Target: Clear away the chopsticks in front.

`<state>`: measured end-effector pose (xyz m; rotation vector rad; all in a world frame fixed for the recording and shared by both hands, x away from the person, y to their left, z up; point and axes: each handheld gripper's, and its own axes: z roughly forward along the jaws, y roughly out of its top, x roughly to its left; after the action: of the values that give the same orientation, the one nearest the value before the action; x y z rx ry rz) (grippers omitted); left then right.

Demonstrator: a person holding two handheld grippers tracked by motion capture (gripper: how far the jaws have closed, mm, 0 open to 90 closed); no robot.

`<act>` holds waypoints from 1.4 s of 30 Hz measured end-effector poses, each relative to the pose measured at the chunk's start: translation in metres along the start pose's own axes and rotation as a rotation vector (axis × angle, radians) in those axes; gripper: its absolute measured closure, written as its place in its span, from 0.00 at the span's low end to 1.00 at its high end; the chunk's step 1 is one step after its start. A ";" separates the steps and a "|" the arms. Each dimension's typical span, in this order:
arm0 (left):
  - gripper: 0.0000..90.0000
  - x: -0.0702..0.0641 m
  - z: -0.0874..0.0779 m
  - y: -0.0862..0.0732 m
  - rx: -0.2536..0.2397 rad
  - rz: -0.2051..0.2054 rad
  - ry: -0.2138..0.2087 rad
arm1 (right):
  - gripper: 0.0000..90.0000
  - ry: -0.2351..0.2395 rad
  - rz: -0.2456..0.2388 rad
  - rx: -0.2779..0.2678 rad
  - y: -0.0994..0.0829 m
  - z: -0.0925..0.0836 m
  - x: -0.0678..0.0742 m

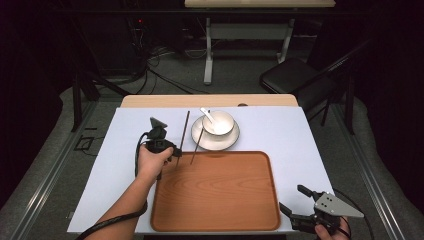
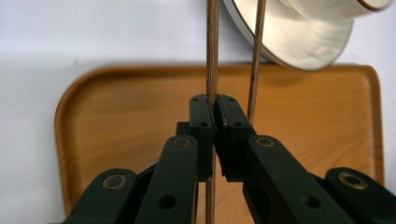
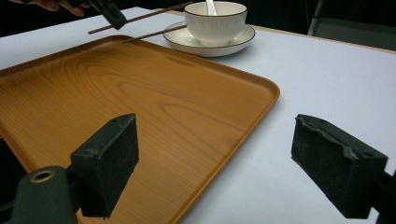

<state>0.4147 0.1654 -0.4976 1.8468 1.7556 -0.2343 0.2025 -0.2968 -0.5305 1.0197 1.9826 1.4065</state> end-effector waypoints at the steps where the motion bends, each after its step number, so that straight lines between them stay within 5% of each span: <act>1: 0.95 0.001 -0.004 -0.005 -0.007 0.001 -0.004 | 0.16 0.000 0.001 -0.001 0.000 0.000 0.000; 11: 0.95 0.008 -0.026 -0.057 -0.022 0.027 -0.039 | 0.16 0.000 0.008 -0.002 0.000 0.000 -0.001; 20: 0.95 0.015 -0.035 -0.094 -0.019 0.000 -0.072 | 0.16 0.003 0.008 -0.005 0.000 0.000 -0.001; 31: 0.95 0.024 -0.034 -0.128 0.016 -0.031 -0.055 | 0.16 -0.001 0.009 -0.009 0.000 -0.001 0.000; 42: 0.95 0.024 -0.028 -0.143 0.071 -0.040 -0.034 | 0.16 -0.004 0.007 -0.011 0.000 -0.001 0.000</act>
<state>0.2732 0.1961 -0.5270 1.8479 1.7832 -0.3456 0.2016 -0.2973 -0.5301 1.0247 1.9682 1.4167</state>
